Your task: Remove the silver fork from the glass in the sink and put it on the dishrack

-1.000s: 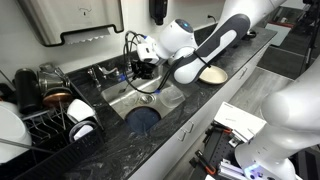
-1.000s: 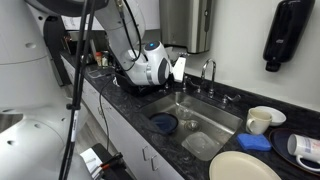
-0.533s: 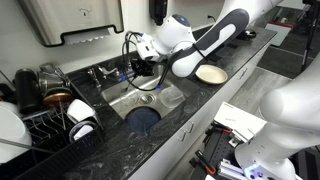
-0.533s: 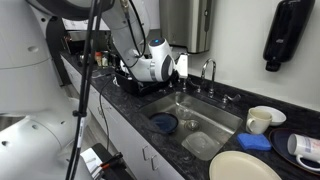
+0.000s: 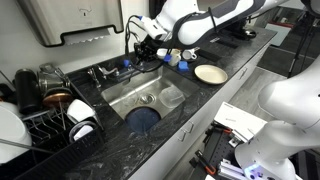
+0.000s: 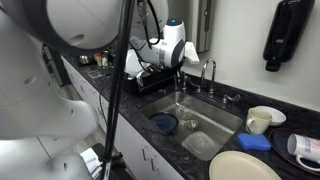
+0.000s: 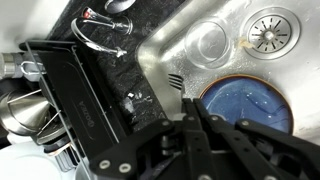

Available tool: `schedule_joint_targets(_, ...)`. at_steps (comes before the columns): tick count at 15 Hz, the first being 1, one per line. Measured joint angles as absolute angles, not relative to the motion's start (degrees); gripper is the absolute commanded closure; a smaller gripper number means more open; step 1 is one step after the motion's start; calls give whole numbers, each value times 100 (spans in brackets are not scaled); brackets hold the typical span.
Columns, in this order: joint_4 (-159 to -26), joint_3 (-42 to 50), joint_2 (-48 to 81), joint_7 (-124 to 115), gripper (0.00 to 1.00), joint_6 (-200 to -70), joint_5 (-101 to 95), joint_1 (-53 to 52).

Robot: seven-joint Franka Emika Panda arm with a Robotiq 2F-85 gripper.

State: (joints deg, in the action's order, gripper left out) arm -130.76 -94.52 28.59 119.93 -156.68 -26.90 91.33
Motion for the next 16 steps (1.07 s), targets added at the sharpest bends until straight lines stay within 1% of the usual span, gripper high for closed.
schedule_joint_targets(3,-12958,-10170,3366,12527,99,-14916,-2681,9796)
schedule_joint_targets(7,-12930,-10717,3988,13141,99,-13996,-2683,10136)
schedule_joint_targets(8,-12931,-10829,4142,13320,97,-13764,-2684,10179)
schedule_joint_targets(10,-12934,-10993,4387,13546,97,-13474,-2692,10247)
schedule_joint_targets(12,-12940,-11032,4504,13614,97,-13427,-2697,10271)
schedule_joint_targets(13,-12946,-11032,4528,13623,99,-13425,-2698,10271)
schedule_joint_targets(16,-12948,-11030,4538,13616,99,-13426,-2691,10251)
